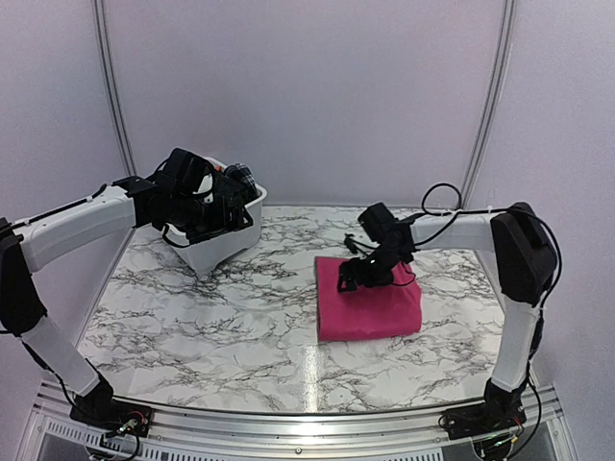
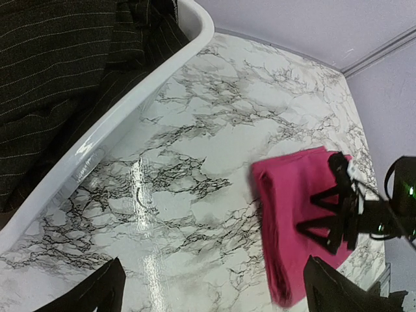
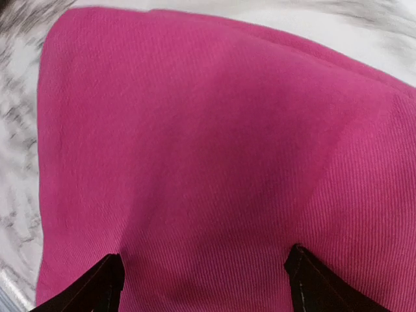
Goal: Fold and stack the mixed laundry pile
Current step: Smooth out the rectangle-folded trousers at the center of the board, then move the rectangle-folded trousers to the corner of the board.
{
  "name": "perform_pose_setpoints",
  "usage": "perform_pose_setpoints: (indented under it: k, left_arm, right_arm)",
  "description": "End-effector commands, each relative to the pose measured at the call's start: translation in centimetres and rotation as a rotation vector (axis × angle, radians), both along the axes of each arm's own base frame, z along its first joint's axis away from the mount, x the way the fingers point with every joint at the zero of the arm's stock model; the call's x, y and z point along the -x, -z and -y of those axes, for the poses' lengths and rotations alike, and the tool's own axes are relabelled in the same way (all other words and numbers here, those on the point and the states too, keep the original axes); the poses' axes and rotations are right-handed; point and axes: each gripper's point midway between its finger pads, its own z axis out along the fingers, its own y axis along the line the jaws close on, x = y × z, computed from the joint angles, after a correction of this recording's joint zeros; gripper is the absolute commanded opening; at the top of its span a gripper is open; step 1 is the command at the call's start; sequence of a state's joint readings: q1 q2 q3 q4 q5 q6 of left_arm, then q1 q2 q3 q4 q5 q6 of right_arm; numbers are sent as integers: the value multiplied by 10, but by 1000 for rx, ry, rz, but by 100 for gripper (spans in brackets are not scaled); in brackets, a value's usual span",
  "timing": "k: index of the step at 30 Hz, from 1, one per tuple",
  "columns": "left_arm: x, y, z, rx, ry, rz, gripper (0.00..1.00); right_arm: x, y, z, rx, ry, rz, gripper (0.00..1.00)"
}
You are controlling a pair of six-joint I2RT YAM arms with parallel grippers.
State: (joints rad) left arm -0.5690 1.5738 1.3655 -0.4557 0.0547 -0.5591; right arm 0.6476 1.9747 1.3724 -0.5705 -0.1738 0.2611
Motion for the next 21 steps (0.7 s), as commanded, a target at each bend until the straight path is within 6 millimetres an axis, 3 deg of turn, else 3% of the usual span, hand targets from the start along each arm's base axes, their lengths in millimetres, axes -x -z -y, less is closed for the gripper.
perform_pose_setpoints:
  k: [1,6,8,11,13,15,17,21]
  left_arm:
    - [2,-3,-8,-14,-11,5,99]
    - [2,-4,-12,-19,-14,5,99]
    - [2,-3,-13,-20,-15,2,99]
    - [1,-3,-14,-21,-12,2,99]
    - [0,-3,-13,-22,-8,3,99]
    - [-2,-4,-12,-22,-5,7,99]
    - [-4,-4,-11,-23,-2,7,99]
    - [-7,-2,-10,-26,-2,5,99]
  right_arm:
    - [-30,46,133,168,184,-85,87]
    - [-84,33,197,170,188,6,87]
    - [-106,23,209,168,181,48,87]
    - [-133,-4,208,152,176,109,87]
    - [-145,-33,192,120,175,158,87]
    - [-145,-63,164,82,151,195,87]
    - [-128,-81,129,47,98,204,87]
    - [-66,-79,74,-86,46,81,86]
